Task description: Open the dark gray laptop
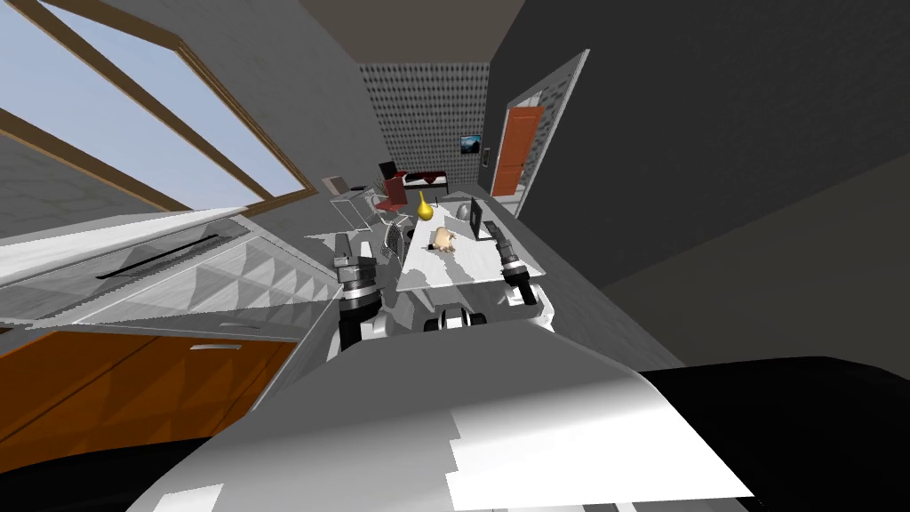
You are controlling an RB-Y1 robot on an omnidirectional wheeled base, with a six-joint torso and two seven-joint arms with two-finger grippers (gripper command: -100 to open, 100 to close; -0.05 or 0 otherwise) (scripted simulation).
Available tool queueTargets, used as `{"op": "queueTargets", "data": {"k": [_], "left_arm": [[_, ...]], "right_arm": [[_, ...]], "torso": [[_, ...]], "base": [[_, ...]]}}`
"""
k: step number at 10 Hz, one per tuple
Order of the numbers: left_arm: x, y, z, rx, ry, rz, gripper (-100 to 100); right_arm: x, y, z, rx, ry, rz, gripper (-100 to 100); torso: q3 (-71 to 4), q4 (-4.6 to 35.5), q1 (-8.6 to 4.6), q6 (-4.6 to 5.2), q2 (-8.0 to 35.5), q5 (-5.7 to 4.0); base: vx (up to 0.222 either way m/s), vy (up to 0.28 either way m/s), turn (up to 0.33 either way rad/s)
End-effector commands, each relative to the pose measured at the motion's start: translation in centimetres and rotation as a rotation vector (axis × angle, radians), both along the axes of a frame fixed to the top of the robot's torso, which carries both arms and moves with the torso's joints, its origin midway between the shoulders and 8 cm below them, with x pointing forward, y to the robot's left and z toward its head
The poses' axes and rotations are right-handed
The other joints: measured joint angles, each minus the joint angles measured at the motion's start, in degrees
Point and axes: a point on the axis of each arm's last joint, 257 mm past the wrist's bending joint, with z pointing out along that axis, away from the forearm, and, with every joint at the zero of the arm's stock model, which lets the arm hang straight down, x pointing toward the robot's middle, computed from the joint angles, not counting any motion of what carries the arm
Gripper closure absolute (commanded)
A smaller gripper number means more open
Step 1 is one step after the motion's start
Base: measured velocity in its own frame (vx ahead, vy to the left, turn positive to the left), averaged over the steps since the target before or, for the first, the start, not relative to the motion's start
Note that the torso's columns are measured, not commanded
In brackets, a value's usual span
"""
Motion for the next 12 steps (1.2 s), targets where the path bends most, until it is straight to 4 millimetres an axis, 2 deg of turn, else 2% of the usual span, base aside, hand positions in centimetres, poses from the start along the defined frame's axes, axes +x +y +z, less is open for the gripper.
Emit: {"op": "queueTargets", "data": {"k": [1,3,4,6,7,8,11,12], "left_arm": [[0.0,0.0,0.0,0.0,0.0,0.0,0],[0.0,0.0,0.0,0.0,0.0,0.0,0],[0.0,0.0,0.0,0.0,0.0,0.0,0],[0.0,0.0,0.0,0.0,0.0,0.0,0],[0.0,0.0,0.0,0.0,0.0,0.0,0],[0.0,0.0,0.0,0.0,0.0,0.0,0],[0.0,0.0,0.0,0.0,0.0,0.0,0],[0.0,0.0,0.0,0.0,0.0,0.0,0]], "right_arm": [[2.8,0.7,-2.0,-0.143,0.059,-0.03,-100],[5.0,1.0,-3.6,-0.262,0.102,-0.058,-100],[5.3,1.2,-3.6,-0.27,0.101,-0.058,-100],[7.7,1.3,-5.0,-0.4,0.138,-0.093,-100],[8.8,1.1,-5.8,-0.463,0.161,-0.112,-100],[9.1,1.1,-6.2,-0.472,0.166,-0.114,-100],[12.5,0.1,-7.9,-0.672,0.22,-0.181,-100],[12.8,-0.1,-8.6,-0.682,0.236,-0.185,-100]], "torso": [[0.0,0.0,-0.03,0.01,0.0,0.0],[0.0,0.0,-0.05,0.02,0.0,-0.01],[0.0,0.0,-0.05,0.02,0.0,-0.01],[0.0,0.0,0.01,0.0,0.0,0.01],[0.0,0.0,-0.01,0.0,0.0,0.0],[0.0,0.0,-0.04,0.01,0.0,-0.01],[0.0,0.0,-0.02,0.0,0.0,0.0],[0.0,0.0,-0.03,0.01,0.0,-0.01]], "base": [[-0.003,-0.023,0.168],[-0.002,-0.027,0.142],[-0.001,-0.02,0.032],[-0.004,-0.015,0.109],[-0.004,-0.023,0.171],[-0.002,-0.021,0.038],[-0.004,-0.02,0.119],[-0.003,-0.019,0.056]]}}
